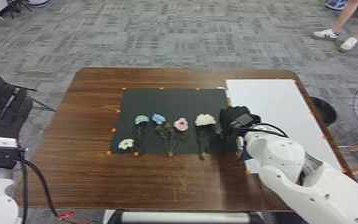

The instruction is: Arrange flowers

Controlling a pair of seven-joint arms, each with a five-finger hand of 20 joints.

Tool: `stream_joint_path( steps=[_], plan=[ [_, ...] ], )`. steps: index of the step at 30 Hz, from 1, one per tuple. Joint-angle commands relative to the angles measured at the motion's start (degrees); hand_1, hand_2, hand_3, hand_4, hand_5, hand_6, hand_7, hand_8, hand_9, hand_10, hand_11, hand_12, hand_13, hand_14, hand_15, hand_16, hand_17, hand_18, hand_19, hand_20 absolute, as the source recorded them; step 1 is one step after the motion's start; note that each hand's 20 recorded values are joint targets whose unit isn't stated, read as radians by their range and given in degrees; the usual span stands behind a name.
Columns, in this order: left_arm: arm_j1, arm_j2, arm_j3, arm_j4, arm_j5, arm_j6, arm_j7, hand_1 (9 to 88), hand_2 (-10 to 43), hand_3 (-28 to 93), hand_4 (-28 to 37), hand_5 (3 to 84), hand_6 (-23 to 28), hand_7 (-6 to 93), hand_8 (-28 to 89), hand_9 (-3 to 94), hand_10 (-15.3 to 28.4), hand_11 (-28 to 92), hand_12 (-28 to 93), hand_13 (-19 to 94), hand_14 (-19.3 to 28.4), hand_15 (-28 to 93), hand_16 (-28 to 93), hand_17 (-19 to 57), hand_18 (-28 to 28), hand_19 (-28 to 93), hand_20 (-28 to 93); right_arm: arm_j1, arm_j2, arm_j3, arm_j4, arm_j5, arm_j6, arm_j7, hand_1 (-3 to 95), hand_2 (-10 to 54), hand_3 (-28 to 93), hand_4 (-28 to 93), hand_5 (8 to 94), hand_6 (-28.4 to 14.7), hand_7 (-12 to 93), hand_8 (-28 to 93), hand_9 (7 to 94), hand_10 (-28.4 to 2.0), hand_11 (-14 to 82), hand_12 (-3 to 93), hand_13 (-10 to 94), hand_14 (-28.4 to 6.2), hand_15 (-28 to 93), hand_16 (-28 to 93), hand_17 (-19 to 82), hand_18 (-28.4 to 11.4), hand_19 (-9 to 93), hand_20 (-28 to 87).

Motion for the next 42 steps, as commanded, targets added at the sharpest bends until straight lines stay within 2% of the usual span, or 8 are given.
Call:
stream_joint_path(
  steps=[1, 8, 24, 27, 30, 35, 38, 42],
  plan=[
    [1.1, -0.68, -0.46, -0.37, -0.57, 0.21, 0.47, 22.8, 13.2, 72, -28.3, 40.7, 6.4, 9.8, -8, 32.6, 13.3, 17, 11, 23, 12.8, 21, -3, -4.2, 10.6, 18, 11, -0.5, -0.1, 1.9, -1.1, -1.3, -2.6, -0.5, 51.4, -9.5, 73, -28, 71.3, -0.4, 27, 0, 79.6, -8.8, 11.9, 40.4, 66, -8.8, 58, 41, 27, -23.6, 73, 33],
    [1.3, -0.67, -0.22, -0.56, -0.99, 0.87, 0.82, 22.7, 13.1, 72, -28.3, 40.7, 6.5, 9.8, -8, 32.5, 13.3, 18, 11, 23, 12.9, 21, -3, -4.2, 10.6, 18, 11, -0.4, -0.8, 3.4, -1.8, -1.6, -6.1, -1.0, 41.0, -9.5, 80, -28, 68.4, 0.3, 21, -13, 72.4, -11.7, 26.6, 25.6, 64, -11.0, 62, 32, 26, -24.1, 73, 34],
    [0.7, -0.35, -0.02, -0.14, -0.26, 0.46, -0.38, 22.2, 13.1, 72, -28.3, 40.6, 6.6, 9.7, -8, 32.2, 13.1, 18, 11, 23, 13.0, 21, -3, -4.3, 10.6, 18, 11, -1.9, -1.3, 7.9, -5.2, 1.9, -10.2, 0.5, 35.1, -9.5, 80, -28, 63.1, -1.6, 15, -12, 68.7, -12.9, 26.2, 22.2, 61, -12.2, 63, 31, 24, -24.9, 71, 35],
    [0.6, -0.45, 0.03, -0.07, 0.10, 0.41, -0.46, 22.2, 13.1, 72, -28.3, 40.5, 6.6, 9.6, -8, 32.2, 13.2, 17, 11, 23, 12.9, 21, -3, -4.3, 10.6, 18, 11, -2.2, -1.9, 9.8, -5.1, 4.1, -5.6, 3.1, 34.6, -9.5, 78, -28, 62.4, -2.0, 15, -11, 68.3, -13.4, 25.5, 22.0, 61, -12.3, 63, 30, 24, -24.8, 71, 35],
    [0.8, -0.56, -0.26, -0.06, 0.85, 0.42, -0.90, 22.2, 13.1, 72, -28.3, 40.5, 6.7, 9.5, -8, 32.1, 13.2, 17, 11, 23, 12.9, 21, -3, -4.3, 10.7, 18, 11, -3.7, -2.3, 13.1, -4.7, 8.1, 4.5, 3.1, 30.8, -9.2, 76, -26, 61.9, -2.9, 14, -11, 66.8, -14.9, 23.8, 21.1, 60, -13.3, 59, 27, 24, -24.6, 71, 33],
    [0.8, -0.86, -0.34, 0.08, 1.43, 0.88, -1.38, 22.1, 13.2, 72, -28.3, 40.3, 6.6, 9.3, -8, 32.0, 13.2, 17, 11, 23, 12.7, 21, -3, -4.3, 10.6, 18, 11, -6.4, -2.1, 17.9, -3.2, 7.4, 16.0, -5.7, 22.9, 0.5, 79, -23, 54.5, -5.1, 14, -10, 50.7, -19.4, 17.6, 17.6, 40, -18.3, 50, 14, 19, -22.3, 61, 20],
    [1.5, -1.57, -1.11, -0.02, 4.63, 1.60, -2.96, 22.0, 13.3, 72, -28.3, 40.3, 6.6, 9.2, -8, 32.0, 13.2, 17, 11, 23, 12.7, 20, -3, -4.3, 10.6, 18, 11, -8.2, -3.1, 21.4, -2.6, 14.5, 20.6, -11.0, 19.0, 2.7, 81, -23, 47.7, -5.6, 14, -10, 41.8, -19.6, 14.2, 16.6, 28, -19.5, 43, 10, 14, -19.9, 53, 14],
    [2.4, -2.98, -2.68, -0.06, 13.21, 2.49, -6.78, 21.8, 13.4, 71, -28.3, 39.8, 6.7, 7.8, -8, 31.3, 13.0, 15, 10, 22, 12.2, 18, -3, -4.2, 10.4, 18, 11, -11.0, -5.2, 28.2, -1.9, 34.6, 18.6, -19.1, 15.8, 5.0, 80, -24, 40.7, -4.8, 14, -10, 34.6, -18.6, 11.4, 15.4, 18, -18.4, 35, 6, 8, -17.6, 44, 10]
  ],
)
